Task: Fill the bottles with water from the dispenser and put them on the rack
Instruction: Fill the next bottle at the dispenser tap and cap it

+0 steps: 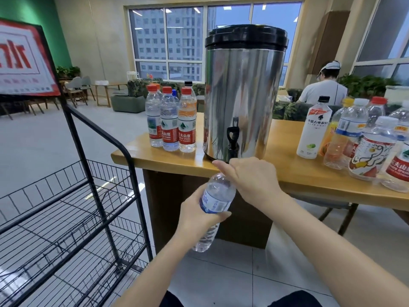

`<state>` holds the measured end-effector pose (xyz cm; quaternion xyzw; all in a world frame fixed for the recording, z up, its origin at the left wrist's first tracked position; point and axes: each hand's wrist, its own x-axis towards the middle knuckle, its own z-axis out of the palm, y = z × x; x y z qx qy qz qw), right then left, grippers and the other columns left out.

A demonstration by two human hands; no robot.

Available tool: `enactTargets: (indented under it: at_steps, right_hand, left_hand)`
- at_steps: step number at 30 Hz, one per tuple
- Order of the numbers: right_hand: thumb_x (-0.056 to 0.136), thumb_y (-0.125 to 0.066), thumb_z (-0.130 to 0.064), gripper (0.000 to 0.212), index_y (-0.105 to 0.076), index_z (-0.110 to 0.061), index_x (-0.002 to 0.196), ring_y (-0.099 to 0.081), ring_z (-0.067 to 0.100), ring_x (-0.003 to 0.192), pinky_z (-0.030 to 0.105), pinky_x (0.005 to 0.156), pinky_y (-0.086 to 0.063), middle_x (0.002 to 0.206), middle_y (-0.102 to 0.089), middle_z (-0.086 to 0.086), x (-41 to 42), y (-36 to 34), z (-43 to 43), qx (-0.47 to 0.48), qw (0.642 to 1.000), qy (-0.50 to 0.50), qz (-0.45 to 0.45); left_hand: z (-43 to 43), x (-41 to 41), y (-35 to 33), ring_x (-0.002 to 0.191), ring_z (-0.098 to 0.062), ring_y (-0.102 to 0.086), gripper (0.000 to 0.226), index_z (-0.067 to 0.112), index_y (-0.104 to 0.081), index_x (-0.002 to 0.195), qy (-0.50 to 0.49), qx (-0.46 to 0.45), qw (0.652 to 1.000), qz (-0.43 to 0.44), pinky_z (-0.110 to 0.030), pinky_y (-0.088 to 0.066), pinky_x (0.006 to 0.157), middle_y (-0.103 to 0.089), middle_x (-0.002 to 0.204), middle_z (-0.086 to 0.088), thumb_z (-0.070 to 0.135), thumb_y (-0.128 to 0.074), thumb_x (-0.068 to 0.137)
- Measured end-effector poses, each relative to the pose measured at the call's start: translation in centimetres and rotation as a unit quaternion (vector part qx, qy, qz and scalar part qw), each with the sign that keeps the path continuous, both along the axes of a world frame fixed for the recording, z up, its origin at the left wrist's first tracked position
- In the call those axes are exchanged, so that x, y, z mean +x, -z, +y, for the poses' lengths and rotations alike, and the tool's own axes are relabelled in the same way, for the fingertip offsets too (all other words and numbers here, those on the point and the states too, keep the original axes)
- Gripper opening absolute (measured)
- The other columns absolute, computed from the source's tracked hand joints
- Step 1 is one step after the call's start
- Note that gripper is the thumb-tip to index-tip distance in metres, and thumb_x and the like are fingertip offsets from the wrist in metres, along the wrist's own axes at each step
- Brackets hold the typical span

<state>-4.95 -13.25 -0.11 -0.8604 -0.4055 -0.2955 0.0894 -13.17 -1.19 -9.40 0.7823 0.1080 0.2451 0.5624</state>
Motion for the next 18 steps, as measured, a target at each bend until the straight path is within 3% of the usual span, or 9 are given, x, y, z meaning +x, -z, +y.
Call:
enactTargets:
  at_steps: [3, 5, 8, 10, 14, 18]
  right_hand:
    - [0.088, -0.012, -0.069, 0.059, -0.049, -0.024, 0.077, -0.05, 0.005, 0.055, 0.02, 0.049, -0.029, 0.064, -0.051, -0.007, 0.2, 0.6, 2.5, 0.136, 0.977, -0.083, 0.142]
    - [0.091, -0.017, -0.067, 0.056, -0.052, -0.024, 0.087, -0.052, 0.003, 0.057, 0.022, 0.051, -0.031, 0.069, -0.053, -0.012, 0.3, 0.8, 4.2, 0.167, 0.962, -0.11, 0.184]
    - [0.092, -0.018, -0.067, 0.06, -0.055, -0.023, 0.109, -0.057, 0.005, 0.062, 0.027, 0.057, -0.041, 0.077, -0.055, -0.014, 1.1, 1.3, 7.2, 0.16, 0.954, -0.128, 0.22]
    - [0.092, -0.018, -0.068, 0.057, -0.054, -0.026, 0.106, -0.06, 0.006, 0.067, 0.031, 0.061, -0.046, 0.078, -0.06, -0.011, 2.0, 1.6, 9.4, 0.143, 0.953, -0.117, 0.24]
    - [0.098, -0.034, -0.057, 0.036, -0.052, -0.028, 0.11, -0.06, 0.006, 0.085, 0.032, 0.073, -0.053, 0.096, -0.061, -0.013, 4.9, 2.4, 14.3, 0.132, 0.951, -0.112, 0.258]
    - [0.098, -0.046, -0.046, 0.021, -0.05, -0.027, 0.106, -0.057, 0.008, 0.091, 0.032, 0.078, -0.052, 0.1, -0.058, -0.012, 7.8, 3.7, 18.6, 0.114, 0.942, -0.12, 0.291]
  left_hand:
    - [3.5, 0.2, -1.9, 0.105, -0.006, -0.063, 0.067, 0.035, -0.055, 0.118, -0.033, -0.061, 0.997, -0.034, -0.025, -0.054, 0.088, -0.067, 0.111, 0.012, 0.021, -0.09, 0.063]
    - [6.4, 0.8, -3.9, 0.104, -0.009, -0.065, 0.065, 0.033, -0.057, 0.116, -0.067, -0.088, 0.992, -0.066, -0.034, -0.054, 0.092, -0.068, 0.11, 0.009, 0.022, -0.09, 0.061]
    - [11.2, 2.4, -7.8, 0.099, -0.009, -0.065, 0.059, 0.028, -0.057, 0.114, -0.122, -0.071, 0.983, -0.117, -0.031, -0.054, 0.086, -0.068, 0.105, 0.009, 0.02, -0.089, 0.064]
    - [14.7, 4.2, -10.0, 0.095, -0.007, -0.066, 0.05, 0.029, -0.058, 0.106, -0.149, -0.059, 0.975, -0.151, -0.031, -0.056, 0.084, -0.068, 0.1, 0.01, 0.016, -0.088, 0.068]
    - [21.0, 8.3, -11.5, 0.103, -0.014, -0.065, 0.059, 0.016, -0.057, 0.122, -0.185, -0.049, 0.967, -0.17, -0.027, -0.054, 0.083, -0.067, 0.112, 0.0, 0.017, -0.087, 0.071]
    - [24.3, 11.8, -10.3, 0.108, -0.019, -0.061, 0.059, 0.014, -0.053, 0.124, -0.208, -0.07, 0.962, -0.162, -0.018, -0.048, 0.073, -0.063, 0.115, -0.003, 0.018, -0.084, 0.074]
